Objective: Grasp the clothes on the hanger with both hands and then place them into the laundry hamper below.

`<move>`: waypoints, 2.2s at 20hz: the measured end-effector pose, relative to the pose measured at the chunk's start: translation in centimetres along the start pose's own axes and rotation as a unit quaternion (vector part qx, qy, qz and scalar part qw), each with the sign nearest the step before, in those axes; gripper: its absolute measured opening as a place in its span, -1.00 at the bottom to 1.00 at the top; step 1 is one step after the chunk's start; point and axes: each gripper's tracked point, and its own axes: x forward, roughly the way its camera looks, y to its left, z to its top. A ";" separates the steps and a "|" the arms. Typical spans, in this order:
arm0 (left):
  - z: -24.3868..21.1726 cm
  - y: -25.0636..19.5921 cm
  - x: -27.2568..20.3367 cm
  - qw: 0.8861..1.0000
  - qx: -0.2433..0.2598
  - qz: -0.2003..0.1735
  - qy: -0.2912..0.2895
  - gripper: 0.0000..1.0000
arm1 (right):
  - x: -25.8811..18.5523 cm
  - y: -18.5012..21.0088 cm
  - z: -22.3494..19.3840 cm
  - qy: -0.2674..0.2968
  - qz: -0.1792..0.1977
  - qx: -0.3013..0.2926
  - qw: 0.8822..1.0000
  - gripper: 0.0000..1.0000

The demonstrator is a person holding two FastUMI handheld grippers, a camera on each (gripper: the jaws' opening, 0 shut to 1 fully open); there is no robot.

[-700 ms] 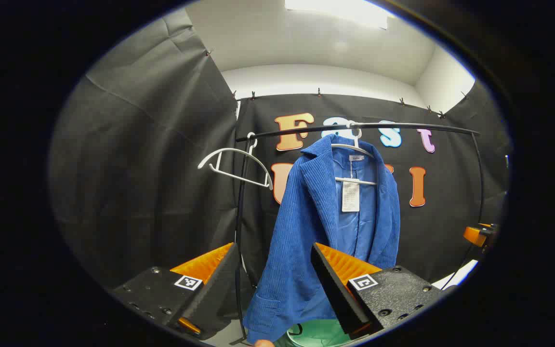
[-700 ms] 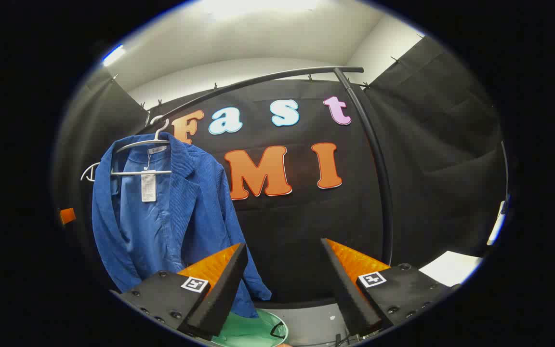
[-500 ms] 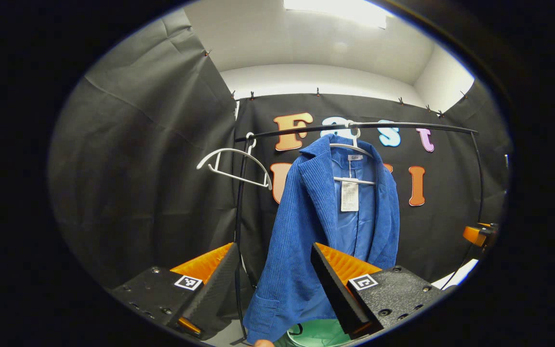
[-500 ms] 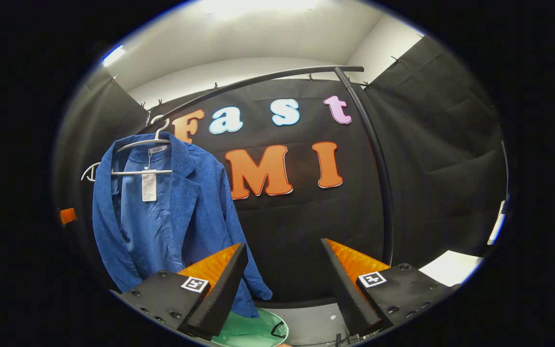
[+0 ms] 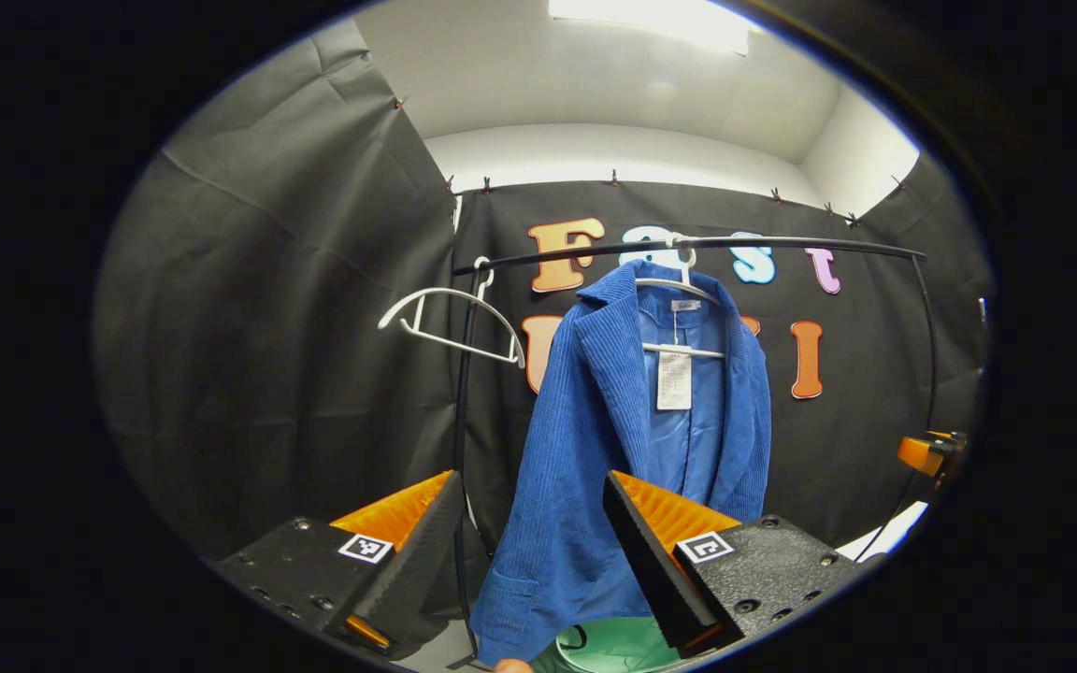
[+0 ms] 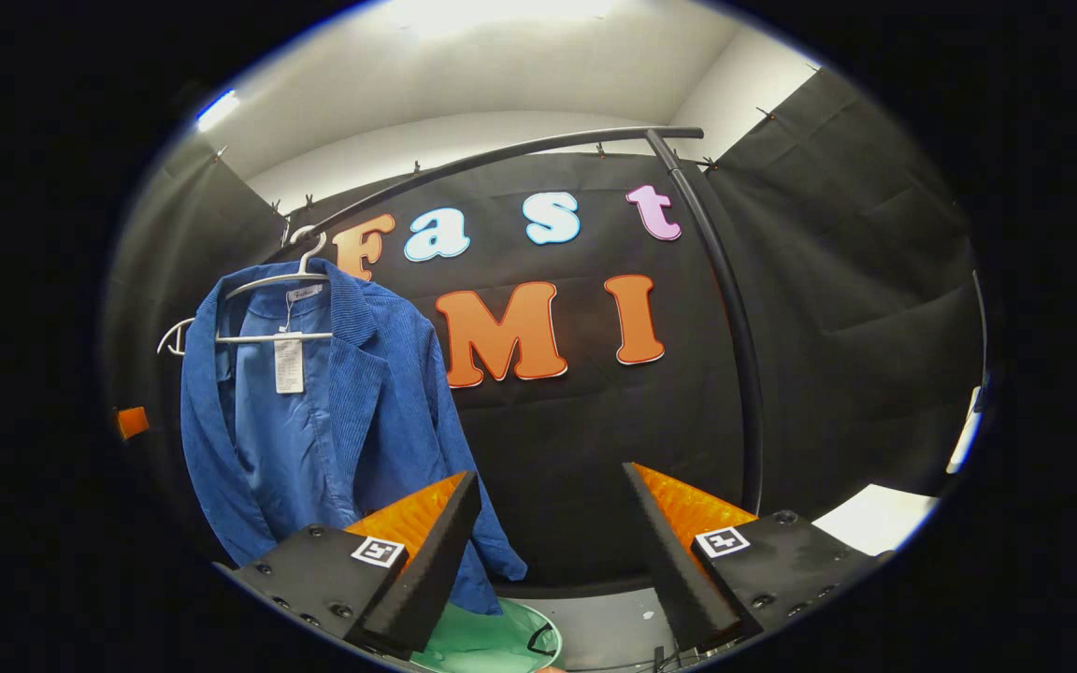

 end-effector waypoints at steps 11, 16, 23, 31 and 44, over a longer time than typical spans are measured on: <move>-0.9 -1.6 1.2 1.000 -0.013 -0.018 0.012 0.86 | 1.1 4.0 -2.2 0.028 0.042 0.008 0.999 0.95; -1.4 -4.0 3.0 0.999 -0.018 -0.044 0.019 0.86 | 1.9 7.4 -2.9 0.035 0.078 -0.001 0.996 0.95; -1.0 -7.1 5.8 0.997 -0.001 -0.070 0.018 0.86 | 4.1 11.5 -2.6 0.039 0.115 0.010 0.993 0.95; -0.1 -7.5 8.9 0.999 0.002 -0.048 0.013 0.96 | 8.0 16.6 -1.3 0.037 0.161 0.034 0.986 0.77; -0.3 -7.1 13.7 0.999 0.007 -0.026 0.028 0.91 | 16.2 23.0 -0.8 0.043 0.175 0.010 0.984 0.95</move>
